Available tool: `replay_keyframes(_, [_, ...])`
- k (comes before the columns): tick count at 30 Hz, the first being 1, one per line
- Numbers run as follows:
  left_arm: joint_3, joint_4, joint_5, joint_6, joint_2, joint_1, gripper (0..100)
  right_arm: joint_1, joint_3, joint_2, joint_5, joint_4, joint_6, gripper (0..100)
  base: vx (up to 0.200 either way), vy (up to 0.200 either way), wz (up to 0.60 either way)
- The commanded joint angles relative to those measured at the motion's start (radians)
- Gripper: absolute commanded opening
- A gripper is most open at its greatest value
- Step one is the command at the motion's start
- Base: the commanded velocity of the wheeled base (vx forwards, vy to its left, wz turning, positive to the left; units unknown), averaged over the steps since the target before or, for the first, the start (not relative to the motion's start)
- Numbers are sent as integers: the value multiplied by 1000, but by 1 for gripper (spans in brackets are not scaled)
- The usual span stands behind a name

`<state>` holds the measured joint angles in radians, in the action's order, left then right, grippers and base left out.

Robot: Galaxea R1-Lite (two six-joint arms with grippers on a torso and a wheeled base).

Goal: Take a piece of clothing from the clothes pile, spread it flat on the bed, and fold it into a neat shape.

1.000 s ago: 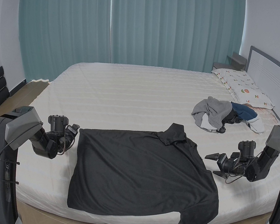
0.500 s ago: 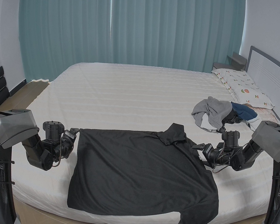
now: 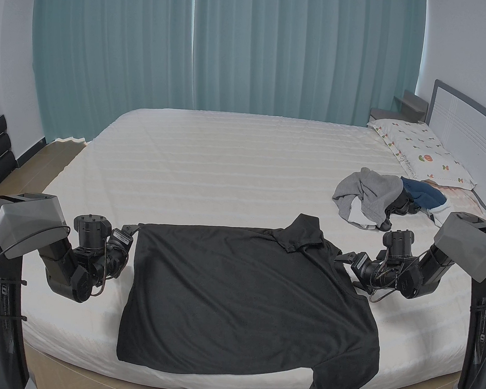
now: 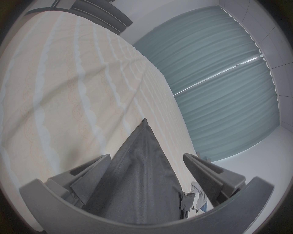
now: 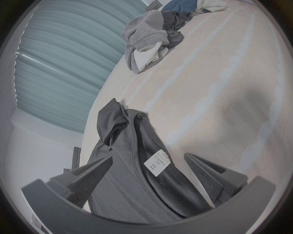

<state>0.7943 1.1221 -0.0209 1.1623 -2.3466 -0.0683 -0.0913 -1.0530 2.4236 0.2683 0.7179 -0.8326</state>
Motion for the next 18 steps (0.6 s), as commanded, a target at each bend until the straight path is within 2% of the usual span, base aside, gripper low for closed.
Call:
replay_keyframes(1, [-3,1,-1,0,-7,-2,100,-4,-4,5,-3,0,1,100,0,0,0])
replay_keyframes(6, [-3,1,-1,0,-7,-2,100,-2,-7,5,0,0,3,100,0,0,0])
replay_keyframes(7, [-3,1,-1,0,-7,-2,100,-4,-9,6,0,0,1,0,0,0,0])
replay_keyframes(18, [-3,2,-1,0,-7,-2,100,4,-9,-8,-1,11,-3,0,0,0,0])
